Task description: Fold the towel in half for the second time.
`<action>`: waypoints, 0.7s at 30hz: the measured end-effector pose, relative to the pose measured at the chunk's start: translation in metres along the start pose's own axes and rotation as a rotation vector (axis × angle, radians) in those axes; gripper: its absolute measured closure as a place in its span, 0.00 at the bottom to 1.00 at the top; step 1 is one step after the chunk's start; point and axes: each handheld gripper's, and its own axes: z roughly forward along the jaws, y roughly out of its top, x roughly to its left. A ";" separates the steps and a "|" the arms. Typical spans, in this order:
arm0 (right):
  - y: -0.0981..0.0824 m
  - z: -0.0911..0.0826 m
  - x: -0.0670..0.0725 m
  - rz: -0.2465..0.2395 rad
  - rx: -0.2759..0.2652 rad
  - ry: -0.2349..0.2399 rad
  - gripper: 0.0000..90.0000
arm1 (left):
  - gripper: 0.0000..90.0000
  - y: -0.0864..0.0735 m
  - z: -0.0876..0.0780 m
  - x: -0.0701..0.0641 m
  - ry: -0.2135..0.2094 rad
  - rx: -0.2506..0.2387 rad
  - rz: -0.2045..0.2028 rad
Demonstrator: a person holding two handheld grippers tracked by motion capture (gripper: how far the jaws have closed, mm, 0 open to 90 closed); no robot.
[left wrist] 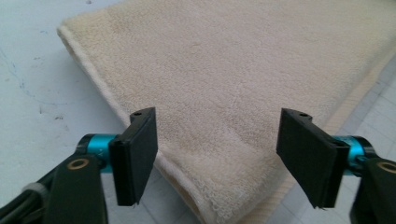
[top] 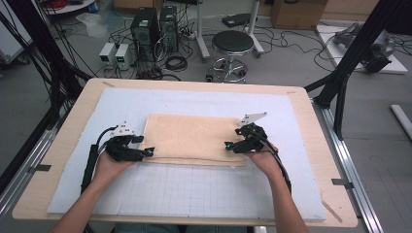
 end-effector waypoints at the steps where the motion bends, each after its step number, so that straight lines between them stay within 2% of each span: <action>1: 0.001 -0.001 0.001 0.002 -0.004 -0.003 0.28 | 0.31 0.000 -0.001 0.000 -0.001 0.002 0.003; 6: 0.004 -0.010 0.008 0.035 -0.050 0.014 0.21 | 0.27 0.002 -0.013 -0.004 -0.003 -0.016 0.013; 8: 0.006 -0.015 0.011 0.021 -0.065 0.000 0.19 | 0.23 0.002 -0.018 -0.006 0.009 -0.022 0.012; 11: 0.006 -0.021 0.014 0.033 -0.072 0.013 0.18 | 0.21 0.001 -0.025 -0.008 0.015 -0.034 0.017; 13: 0.006 -0.026 0.018 0.021 -0.071 0.000 0.17 | 0.20 -0.001 -0.030 -0.009 0.014 -0.037 0.014; 15: 0.002 -0.030 0.022 0.023 -0.105 -0.015 0.17 | 0.19 -0.003 -0.033 -0.010 0.012 -0.034 0.013; 18: -0.005 -0.032 0.023 0.058 -0.106 -0.005 0.17 | 0.19 -0.007 -0.038 -0.010 0.012 -0.028 0.012; 21: -0.014 -0.036 0.028 0.048 -0.123 -0.024 0.17 | 0.19 -0.010 -0.044 -0.011 0.015 -0.038 0.004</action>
